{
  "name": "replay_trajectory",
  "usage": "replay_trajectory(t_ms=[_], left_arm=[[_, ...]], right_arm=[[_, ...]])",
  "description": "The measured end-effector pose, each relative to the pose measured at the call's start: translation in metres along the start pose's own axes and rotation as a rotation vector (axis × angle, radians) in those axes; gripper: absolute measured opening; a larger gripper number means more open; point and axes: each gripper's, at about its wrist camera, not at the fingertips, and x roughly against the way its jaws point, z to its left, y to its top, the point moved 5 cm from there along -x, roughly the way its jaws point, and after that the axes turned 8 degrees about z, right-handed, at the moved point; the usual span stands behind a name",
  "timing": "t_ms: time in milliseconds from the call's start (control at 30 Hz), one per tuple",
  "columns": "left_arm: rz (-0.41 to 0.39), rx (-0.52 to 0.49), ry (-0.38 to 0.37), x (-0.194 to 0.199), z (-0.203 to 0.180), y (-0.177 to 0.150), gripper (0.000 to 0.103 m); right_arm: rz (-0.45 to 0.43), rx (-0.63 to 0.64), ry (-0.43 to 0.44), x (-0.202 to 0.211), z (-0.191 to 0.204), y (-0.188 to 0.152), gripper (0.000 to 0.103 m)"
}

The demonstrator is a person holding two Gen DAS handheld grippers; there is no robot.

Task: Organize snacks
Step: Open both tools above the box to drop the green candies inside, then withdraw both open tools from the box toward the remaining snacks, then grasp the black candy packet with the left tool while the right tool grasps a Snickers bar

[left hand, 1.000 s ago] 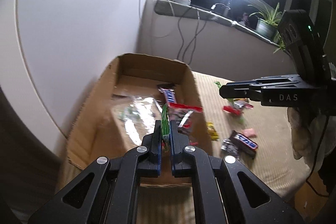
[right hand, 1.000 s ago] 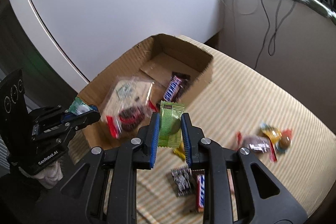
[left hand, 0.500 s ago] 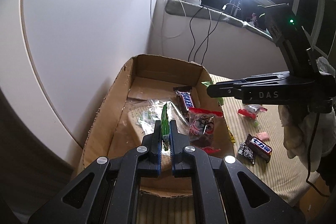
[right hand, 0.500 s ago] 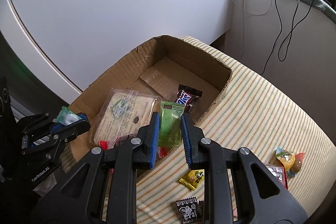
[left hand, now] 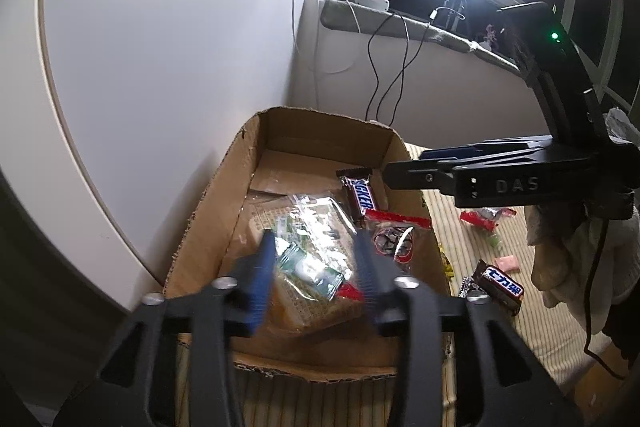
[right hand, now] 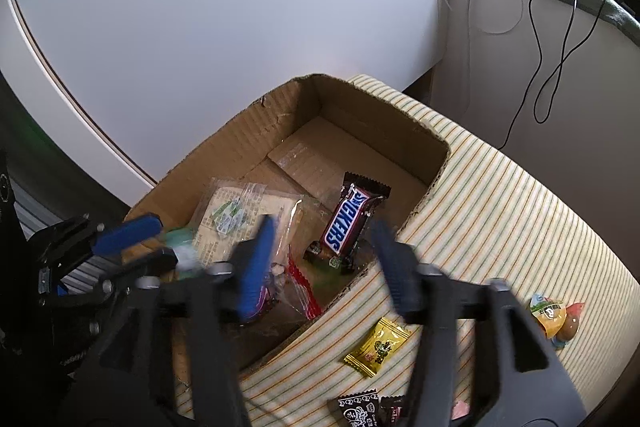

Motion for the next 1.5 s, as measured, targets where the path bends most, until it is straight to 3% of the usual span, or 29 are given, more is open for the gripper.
replay_trajectory(t_ms=[67,233,567,833,1167,1200,1367,1500], left_arm=[[-0.007,0.001,0.006,0.002,0.000,0.001,0.062],[-0.013,-0.005,-0.001,0.006,-0.005,0.001,0.062],[-0.022,-0.033,-0.035,0.011,-0.029,0.001,0.062],[-0.021,-0.081,-0.085,0.014,-0.066,-0.004,0.062],[0.009,-0.140,-0.147,0.010,-0.114,-0.022,0.061],[0.015,-0.144,-0.153,0.008,-0.119,-0.025,0.060],[0.061,-0.167,-0.184,-0.001,-0.136,-0.040,0.033],[0.106,-0.185,-0.205,-0.011,-0.147,-0.050,0.027]], right_arm=[[-0.008,-0.005,0.000,0.004,-0.002,-0.001,0.073],[-0.037,-0.016,-0.025,0.017,-0.012,-0.004,0.084],[-0.055,-0.063,-0.041,0.049,-0.045,-0.026,0.084],[-0.060,-0.099,-0.038,0.076,-0.072,-0.069,0.084],[-0.044,-0.046,-0.032,0.089,-0.065,-0.117,0.083],[-0.038,-0.043,-0.027,0.088,-0.064,-0.120,0.082],[0.035,-0.041,0.021,0.068,-0.063,-0.139,0.052],[0.078,-0.050,0.041,0.049,-0.062,-0.149,0.039]])
